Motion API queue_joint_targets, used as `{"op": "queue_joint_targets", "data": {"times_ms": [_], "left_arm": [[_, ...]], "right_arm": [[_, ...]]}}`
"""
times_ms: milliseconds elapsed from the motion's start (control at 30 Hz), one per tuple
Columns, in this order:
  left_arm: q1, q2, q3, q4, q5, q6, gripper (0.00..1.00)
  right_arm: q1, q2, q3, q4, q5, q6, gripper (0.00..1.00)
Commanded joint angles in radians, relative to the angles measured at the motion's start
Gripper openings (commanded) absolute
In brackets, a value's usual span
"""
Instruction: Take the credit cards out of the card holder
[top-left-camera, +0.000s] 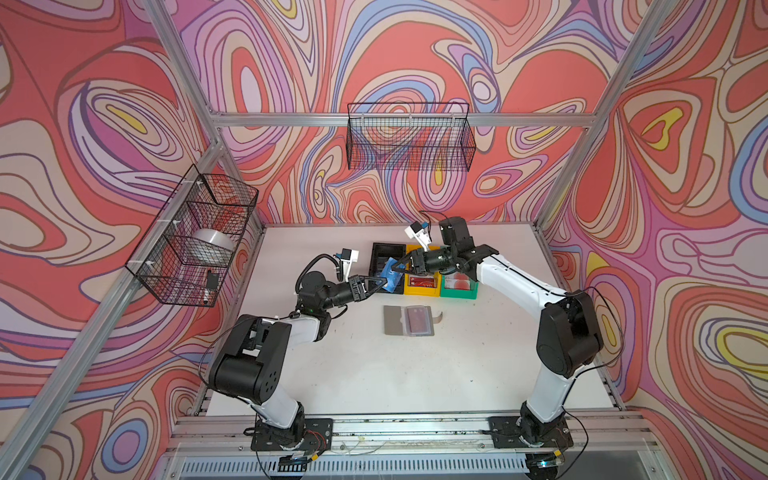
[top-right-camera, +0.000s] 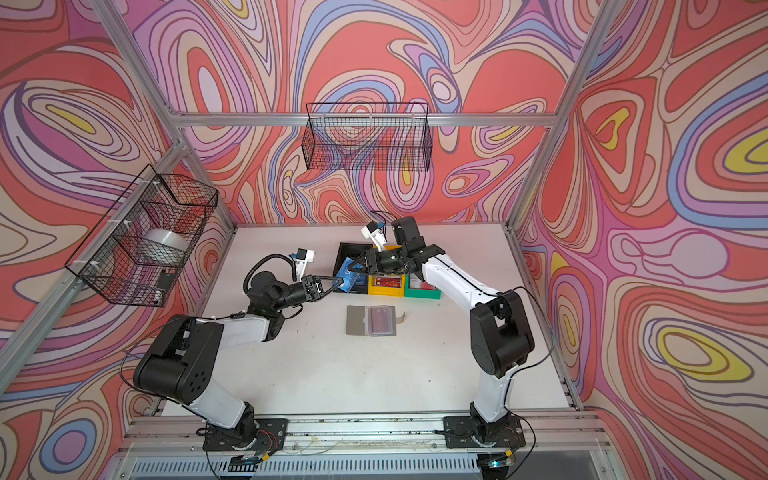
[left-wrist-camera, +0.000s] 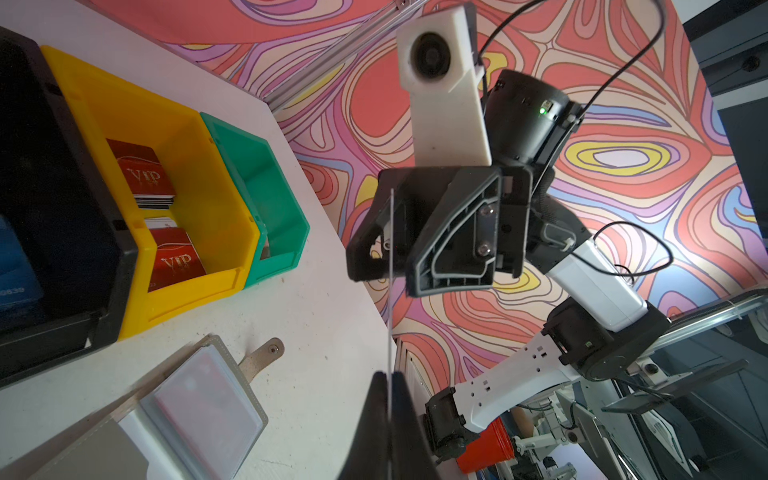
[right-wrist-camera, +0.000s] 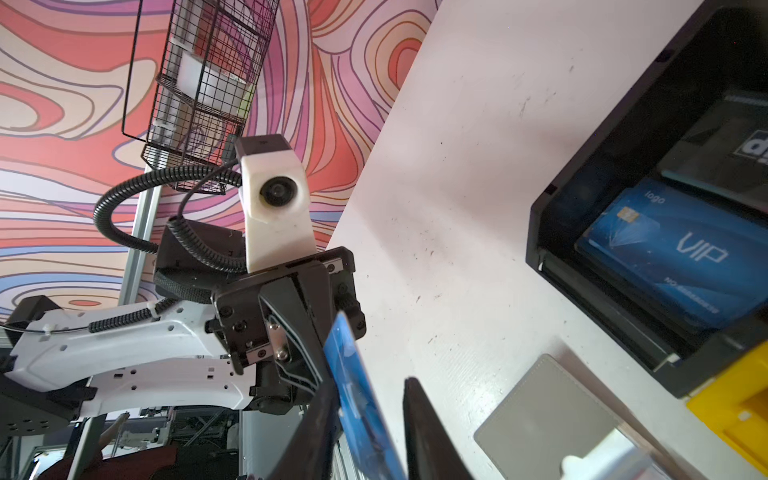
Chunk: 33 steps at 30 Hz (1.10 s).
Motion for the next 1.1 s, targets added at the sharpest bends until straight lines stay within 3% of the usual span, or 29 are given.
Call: {"op": "queue_joint_targets", "data": {"times_ms": [0, 100, 300, 400, 800, 1067], "left_arm": [[-0.002, -0.041, 0.042, -0.111, 0.070, 0.067, 0.00], [-0.002, -0.084, 0.068, -0.301, 0.111, 0.176, 0.00], [-0.001, -0.174, 0.202, -0.970, 0.063, 0.580, 0.00], [-0.002, -0.183, 0.210, -0.972, 0.067, 0.588, 0.00], [-0.011, -0.117, 0.304, -1.167, 0.046, 0.689, 0.00], [-0.036, -0.095, 0.340, -1.187, 0.054, 0.705, 0.00]], "right_arm": [[-0.030, 0.020, 0.145, -0.257, 0.033, -0.205, 0.36], [-0.068, 0.068, 0.292, -0.449, 0.048, -0.326, 0.38], [-0.080, 0.266, 0.710, -0.923, 0.050, -0.630, 0.38], [-0.080, 0.331, 0.817, -1.045, 0.074, -0.712, 0.37], [-0.079, 0.321, 0.703, -1.065, -0.007, -0.807, 0.34], [-0.077, 0.351, 0.674, -1.047, -0.046, -0.802, 0.34]]}}
